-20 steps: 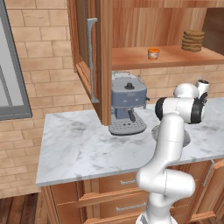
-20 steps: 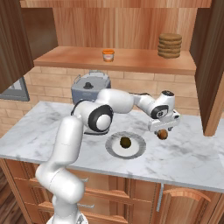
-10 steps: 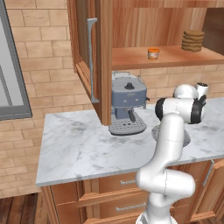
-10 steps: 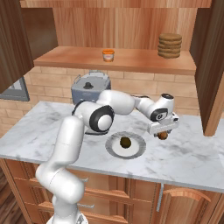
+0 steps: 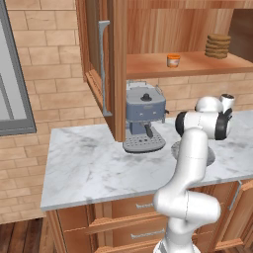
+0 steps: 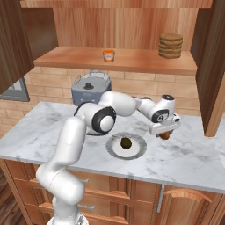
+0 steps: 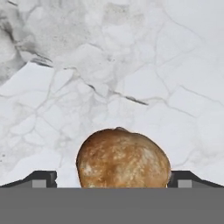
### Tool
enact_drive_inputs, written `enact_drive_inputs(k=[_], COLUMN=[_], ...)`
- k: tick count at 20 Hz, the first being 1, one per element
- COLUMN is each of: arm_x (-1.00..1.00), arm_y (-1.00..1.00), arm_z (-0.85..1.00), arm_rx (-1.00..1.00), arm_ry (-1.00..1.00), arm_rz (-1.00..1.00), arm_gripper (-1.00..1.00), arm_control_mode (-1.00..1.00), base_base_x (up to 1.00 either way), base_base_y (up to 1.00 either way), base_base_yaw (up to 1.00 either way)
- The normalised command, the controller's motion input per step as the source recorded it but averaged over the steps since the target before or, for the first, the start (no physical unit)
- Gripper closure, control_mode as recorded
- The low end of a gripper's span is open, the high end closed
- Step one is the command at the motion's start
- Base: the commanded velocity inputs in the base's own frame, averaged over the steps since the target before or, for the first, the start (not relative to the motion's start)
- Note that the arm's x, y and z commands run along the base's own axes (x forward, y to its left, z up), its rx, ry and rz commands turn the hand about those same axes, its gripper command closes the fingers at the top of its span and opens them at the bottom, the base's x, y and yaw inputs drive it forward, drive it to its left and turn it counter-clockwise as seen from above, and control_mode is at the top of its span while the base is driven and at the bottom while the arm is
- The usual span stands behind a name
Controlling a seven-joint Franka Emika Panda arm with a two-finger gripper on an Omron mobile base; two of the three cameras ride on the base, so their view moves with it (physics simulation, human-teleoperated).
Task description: Pick the avocado and bread from the counter and place them on the plate. Then pick the jam from the cabinet and place it next to the plate. Lastly close the cabinet door.
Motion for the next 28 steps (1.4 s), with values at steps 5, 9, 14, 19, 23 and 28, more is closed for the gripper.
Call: enact_drive_inputs(k=[5,9,14,19,23,28], arm_x=[0.19,0.04,0.02,-0.45,-0.64,-0.71], arm_y=[0.00,0.08,0.07,0.08,0.65,0.86], arm_z=[-0.33,-0.44,-0.20,0.26,0.42,0.08], arm_rx=[0.00,-0.02,0.00,0.00,0.00,0.00], arm_ry=[0.00,0.00,0.00,-0.04,-0.01,0.01], arm_rz=[0.04,0.01,0.01,0.00,0.00,0.00], arm_gripper=[-1.00,1.00,1.00,1.00,1.00,1.00], arm_control_mode=[-1.00,-1.00,-1.00,-1.00,-1.00,-1.00], base_base_x=[0.00,0.00,0.00,0.00,0.00,0.00], base_base_y=[0.00,0.00,0.00,0.00,0.00,0.00], base_base_yaw=[0.00,0.00,0.00,0.00,0.00,0.00])
